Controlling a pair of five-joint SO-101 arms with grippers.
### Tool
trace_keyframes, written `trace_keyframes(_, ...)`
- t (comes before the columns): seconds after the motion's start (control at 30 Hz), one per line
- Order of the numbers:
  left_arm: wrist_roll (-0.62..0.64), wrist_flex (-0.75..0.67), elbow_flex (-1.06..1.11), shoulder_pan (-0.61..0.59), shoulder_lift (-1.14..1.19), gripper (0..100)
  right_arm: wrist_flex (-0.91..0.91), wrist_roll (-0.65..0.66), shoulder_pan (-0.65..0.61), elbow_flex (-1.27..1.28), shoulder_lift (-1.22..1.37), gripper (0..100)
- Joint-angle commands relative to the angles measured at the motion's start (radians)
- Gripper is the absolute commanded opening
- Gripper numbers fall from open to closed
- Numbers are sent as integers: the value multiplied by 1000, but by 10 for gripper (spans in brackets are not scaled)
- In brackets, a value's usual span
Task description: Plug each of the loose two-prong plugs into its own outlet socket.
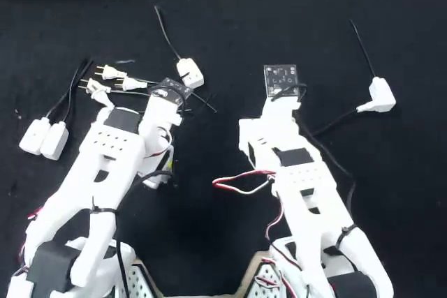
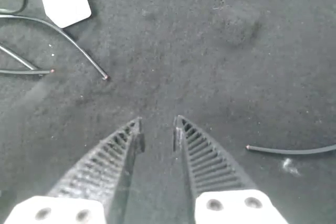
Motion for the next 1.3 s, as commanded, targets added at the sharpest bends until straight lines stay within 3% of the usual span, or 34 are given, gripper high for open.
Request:
trace_keyframes(0.0, 14, -11, -19, -19, -43, 245, -25, -11, 11, -13, -4, 93)
trace_keyframes(0.27, -8, -78, 16, -271, -40, 245, -26, -11, 9, -12, -4, 93)
trace_keyframes(0.4, -60, -112, 28, -318, -32, 245, -26, -11, 9, -12, -4, 93)
trace_keyframes(0.6, -57, -164, 48, -289, -43, 246, -26, -11, 9, -12, -4, 93)
trace_keyframes(0.77, -55, -12, -13, -156, -43, 246, -26, -11, 9, -12, -4, 93)
trace_keyframes(0.9, -61, 0, -25, -105, -32, 246, -26, -11, 9, -12, -4, 93)
trace_keyframes(1.07, -64, -152, 110, -81, -21, 246, -26, -11, 9, -12, -4, 93)
trace_keyframes(1.27, -100, -341, 269, -189, -21, 246, -26, -11, 9, -7, -4, 93)
